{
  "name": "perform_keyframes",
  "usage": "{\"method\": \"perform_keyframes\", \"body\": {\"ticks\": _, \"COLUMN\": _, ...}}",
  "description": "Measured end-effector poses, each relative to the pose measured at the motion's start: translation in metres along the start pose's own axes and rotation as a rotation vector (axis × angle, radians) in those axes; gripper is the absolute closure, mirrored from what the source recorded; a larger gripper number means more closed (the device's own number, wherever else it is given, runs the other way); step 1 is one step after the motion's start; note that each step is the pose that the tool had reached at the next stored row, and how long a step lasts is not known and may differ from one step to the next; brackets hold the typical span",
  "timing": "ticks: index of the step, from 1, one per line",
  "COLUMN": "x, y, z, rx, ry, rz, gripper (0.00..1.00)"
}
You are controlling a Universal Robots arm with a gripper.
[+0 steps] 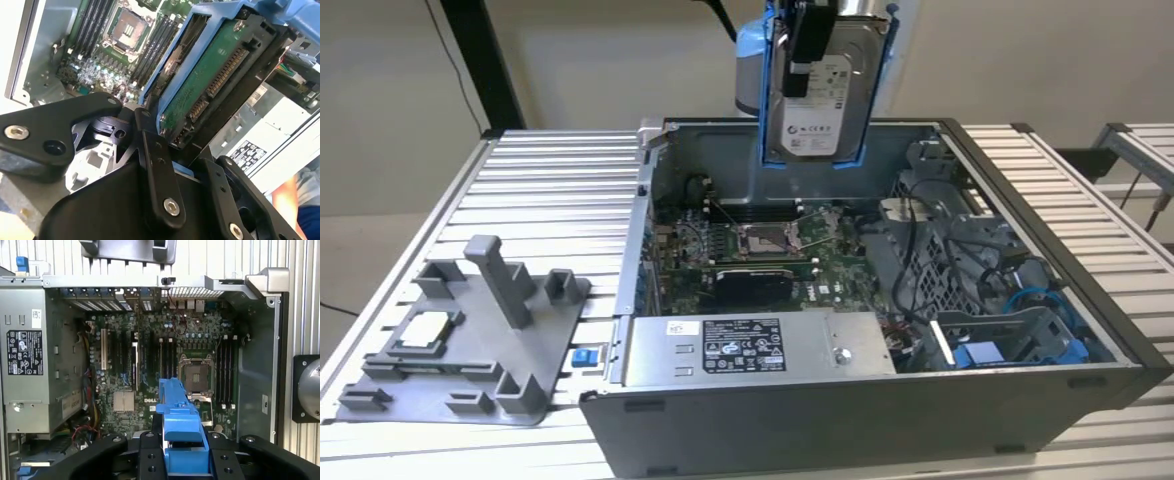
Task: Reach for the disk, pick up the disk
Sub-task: 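Pick up the disk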
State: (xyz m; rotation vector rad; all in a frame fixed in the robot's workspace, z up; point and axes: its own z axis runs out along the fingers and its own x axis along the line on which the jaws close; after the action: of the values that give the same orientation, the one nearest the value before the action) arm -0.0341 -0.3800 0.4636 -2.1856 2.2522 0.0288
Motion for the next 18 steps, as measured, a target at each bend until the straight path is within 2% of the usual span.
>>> {"method": "perform_keyframes", "body": {"ticks": 10, "x": 0.0005, "y": -0.0115, "z": -0.0001, "rx": 0.0001, "ry": -0.0001, "rz": -0.001, "gripper": 1.00}}
{"method": "perform_keyframes", "body": {"ticks": 18, "x": 0.0005, "y": -0.0127, "z": -0.0001, "rx": 0.0000, "ry": 0.0000, "rz": -0.001, "gripper": 1.00}}
